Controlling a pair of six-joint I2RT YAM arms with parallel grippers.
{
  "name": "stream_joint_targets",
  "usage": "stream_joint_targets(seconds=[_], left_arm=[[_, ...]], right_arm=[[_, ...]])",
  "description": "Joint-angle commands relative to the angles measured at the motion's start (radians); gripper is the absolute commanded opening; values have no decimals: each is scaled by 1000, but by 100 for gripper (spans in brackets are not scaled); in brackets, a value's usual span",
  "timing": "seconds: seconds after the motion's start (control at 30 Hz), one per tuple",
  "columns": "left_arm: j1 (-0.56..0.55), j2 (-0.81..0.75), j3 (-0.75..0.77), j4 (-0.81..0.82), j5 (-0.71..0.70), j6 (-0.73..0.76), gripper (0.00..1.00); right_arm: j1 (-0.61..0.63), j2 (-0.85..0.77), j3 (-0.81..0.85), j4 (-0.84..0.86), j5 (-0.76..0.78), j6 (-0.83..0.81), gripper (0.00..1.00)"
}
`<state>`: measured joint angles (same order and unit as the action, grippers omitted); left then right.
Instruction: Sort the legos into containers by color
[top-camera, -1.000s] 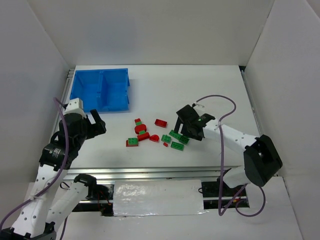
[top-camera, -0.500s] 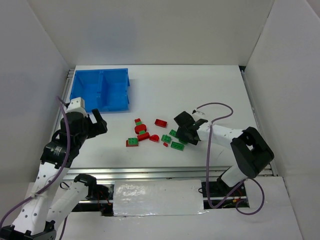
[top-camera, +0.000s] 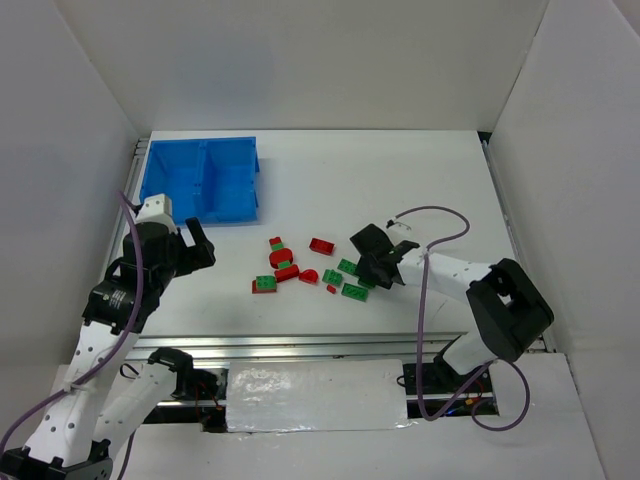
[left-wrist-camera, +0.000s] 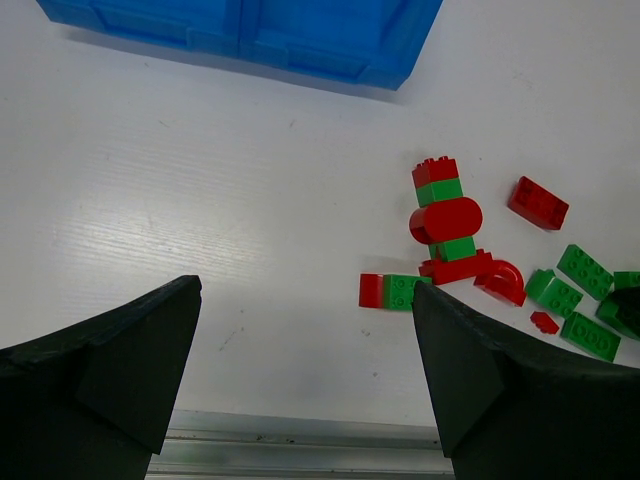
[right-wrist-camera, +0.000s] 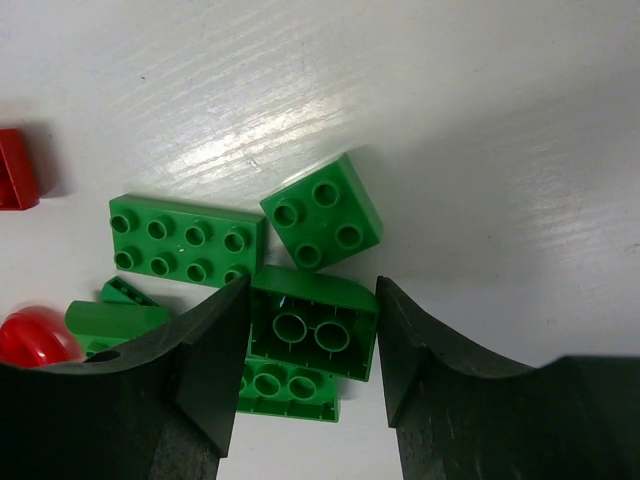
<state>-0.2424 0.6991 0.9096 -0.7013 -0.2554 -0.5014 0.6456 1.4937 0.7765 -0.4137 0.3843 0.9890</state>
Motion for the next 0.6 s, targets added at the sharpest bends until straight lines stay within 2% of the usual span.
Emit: stream_joint_targets(seconds=[0.0, 0.27, 0.37, 0.47, 0.5, 0.53, 0.57], left_arm=[[6, -1, -3, 42, 11, 11, 100], [8, 3, -2, 45, 22, 17, 99], [6, 13, 6, 56, 96, 14, 100], [6, 25, -32, 135, 282, -118, 100], [2, 22, -63, 196, 438, -152, 99], [-6, 23, -130, 344, 500, -195, 99], [-41, 28, -161, 417, 537, -280, 99]], right_arm=[[9, -53, -5, 3, 24, -3, 24], [15, -163, 23, -36, 31, 2, 22], [29, -226, 44, -31, 5, 26, 22], [78, -274, 89, -7, 5, 68, 22], [95, -279, 110, -7, 16, 80, 21], [118, -273, 156, -16, 28, 92, 22], [156, -267, 182, -22, 53, 112, 22]])
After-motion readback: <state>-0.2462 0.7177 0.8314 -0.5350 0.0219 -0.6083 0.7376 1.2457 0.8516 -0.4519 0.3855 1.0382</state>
